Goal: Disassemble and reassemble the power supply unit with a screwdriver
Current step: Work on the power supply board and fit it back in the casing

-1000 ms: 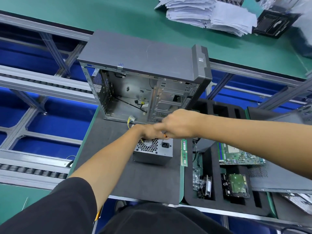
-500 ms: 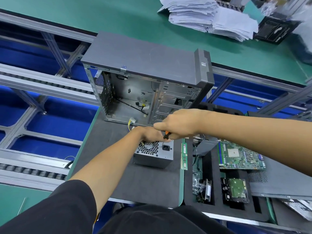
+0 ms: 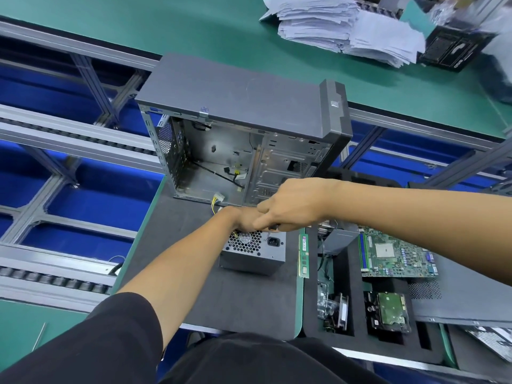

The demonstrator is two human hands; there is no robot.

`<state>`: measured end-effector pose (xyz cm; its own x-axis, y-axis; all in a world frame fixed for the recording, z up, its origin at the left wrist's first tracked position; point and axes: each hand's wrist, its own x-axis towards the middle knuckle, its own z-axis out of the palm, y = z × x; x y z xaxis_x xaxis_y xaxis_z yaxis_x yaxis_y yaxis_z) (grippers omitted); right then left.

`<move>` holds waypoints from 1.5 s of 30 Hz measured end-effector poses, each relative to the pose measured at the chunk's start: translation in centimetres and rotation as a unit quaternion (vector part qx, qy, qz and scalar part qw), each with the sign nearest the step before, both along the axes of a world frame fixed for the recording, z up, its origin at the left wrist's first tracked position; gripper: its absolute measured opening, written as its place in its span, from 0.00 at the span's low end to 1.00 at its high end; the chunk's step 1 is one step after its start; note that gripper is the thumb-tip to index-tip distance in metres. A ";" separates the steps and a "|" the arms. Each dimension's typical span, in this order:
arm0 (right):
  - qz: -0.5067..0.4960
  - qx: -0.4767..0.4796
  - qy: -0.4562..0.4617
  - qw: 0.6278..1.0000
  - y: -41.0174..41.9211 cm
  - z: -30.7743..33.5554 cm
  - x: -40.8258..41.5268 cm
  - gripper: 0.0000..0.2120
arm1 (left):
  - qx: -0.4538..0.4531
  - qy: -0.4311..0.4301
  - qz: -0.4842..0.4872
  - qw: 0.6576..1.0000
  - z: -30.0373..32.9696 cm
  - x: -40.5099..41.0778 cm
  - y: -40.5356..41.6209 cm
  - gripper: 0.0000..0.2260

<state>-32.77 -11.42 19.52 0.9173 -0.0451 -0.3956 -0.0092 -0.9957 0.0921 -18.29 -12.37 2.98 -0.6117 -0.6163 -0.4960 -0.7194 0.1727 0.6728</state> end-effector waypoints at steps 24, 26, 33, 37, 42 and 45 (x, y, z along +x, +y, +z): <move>-0.181 -0.004 0.058 0.982 0.8 -1.0 0.3 0.05 | 0.089 0.062 0.020 0.994 0.4 -0.5 0.7 0.24; -0.305 0.033 0.039 0.951 1.4 -1.6 0.5 0.04 | 0.072 0.024 0.006 0.997 0.2 -0.8 0.5 0.22; -0.304 0.090 0.083 0.945 1.0 -0.1 1.4 0.18 | 0.056 -0.027 0.032 0.998 -0.5 -0.4 -0.1 0.15; -0.092 -0.045 0.073 0.992 -0.3 0.5 0.8 0.18 | 0.070 -0.023 0.037 0.997 -0.1 -0.2 0.0 0.32; 0.097 -0.015 0.059 0.993 -1.2 -0.1 -0.7 0.08 | 0.064 0.014 0.005 0.998 -0.4 -0.4 0.0 0.25; -0.013 -0.021 0.059 0.998 -1.5 -0.4 -1.3 0.06 | 0.089 -0.006 0.013 0.996 0.0 -0.4 0.0 0.38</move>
